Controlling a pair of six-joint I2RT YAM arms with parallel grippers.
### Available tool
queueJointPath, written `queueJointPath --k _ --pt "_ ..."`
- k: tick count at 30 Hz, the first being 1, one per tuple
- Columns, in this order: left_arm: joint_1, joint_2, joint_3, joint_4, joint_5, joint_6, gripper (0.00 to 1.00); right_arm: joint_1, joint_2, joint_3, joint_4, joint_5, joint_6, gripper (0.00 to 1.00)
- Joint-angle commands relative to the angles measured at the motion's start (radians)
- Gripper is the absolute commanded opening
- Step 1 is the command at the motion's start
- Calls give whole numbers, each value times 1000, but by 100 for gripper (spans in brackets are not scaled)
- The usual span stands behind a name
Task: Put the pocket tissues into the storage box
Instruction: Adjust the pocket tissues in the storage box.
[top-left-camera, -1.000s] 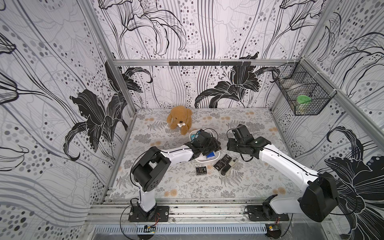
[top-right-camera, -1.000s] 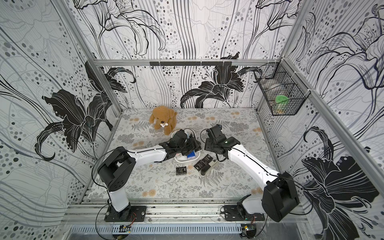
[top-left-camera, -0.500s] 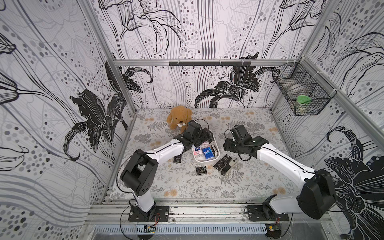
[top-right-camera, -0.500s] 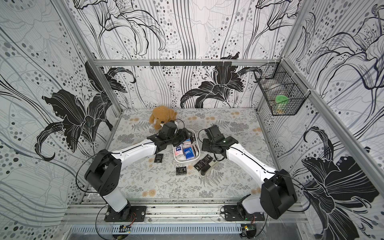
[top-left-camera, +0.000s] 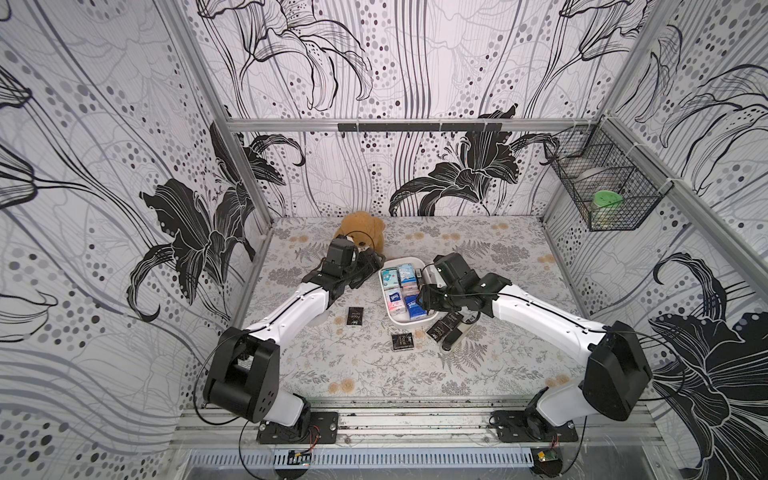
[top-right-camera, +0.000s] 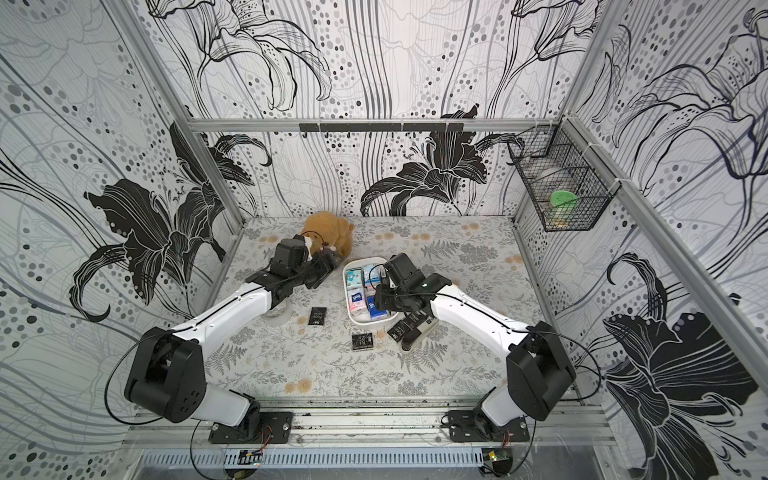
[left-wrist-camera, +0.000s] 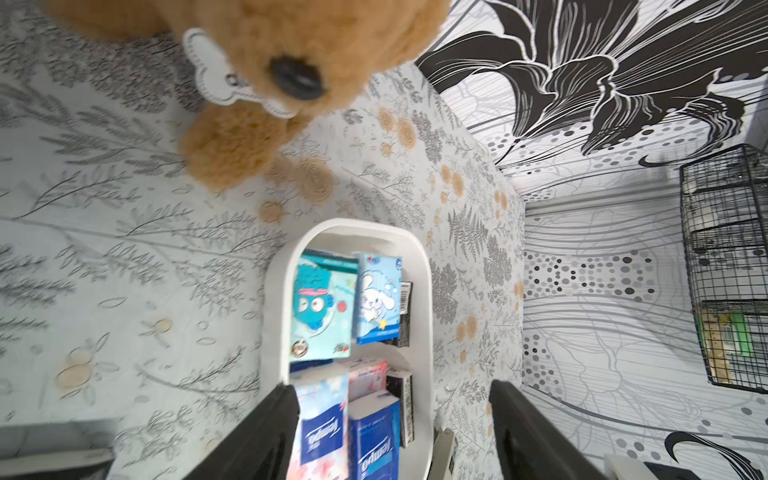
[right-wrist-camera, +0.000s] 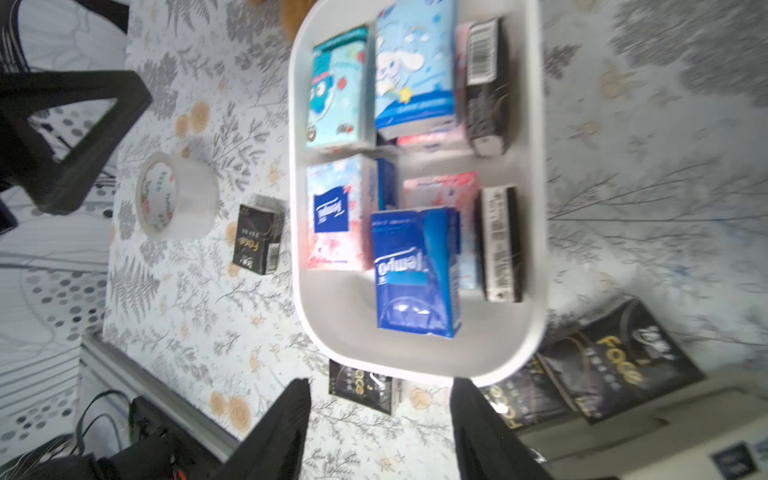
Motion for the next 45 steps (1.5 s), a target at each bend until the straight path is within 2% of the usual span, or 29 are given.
queueJointPath --k 1,7,18,28,32,35,41,45 --pt "25 -56 -55 -9 30 25 77 37 57 30 26 -75 27 59" --pt "62 -121 -117 -43 25 34 77 43 117 42 50 -63 48 60" --pt "96 -179 -148 -67 21 44 77 38 292 198 -2 80 17 62" --pt "109 -211 -176 -71 25 42 77 9 408 315 -34 108 -22 62" --pt "111 -222 -177 -73 24 44 77 9 375 347 -66 140 -42 62" --pt "112 -223 -182 -70 23 42 77 9 317 310 -75 137 -43 62" --pt "112 -229 -202 -43 38 23 77 14 205 157 -65 9 9 63" --pt "113 -225 -205 -42 37 27 77 31 158 101 -81 -17 35 64"
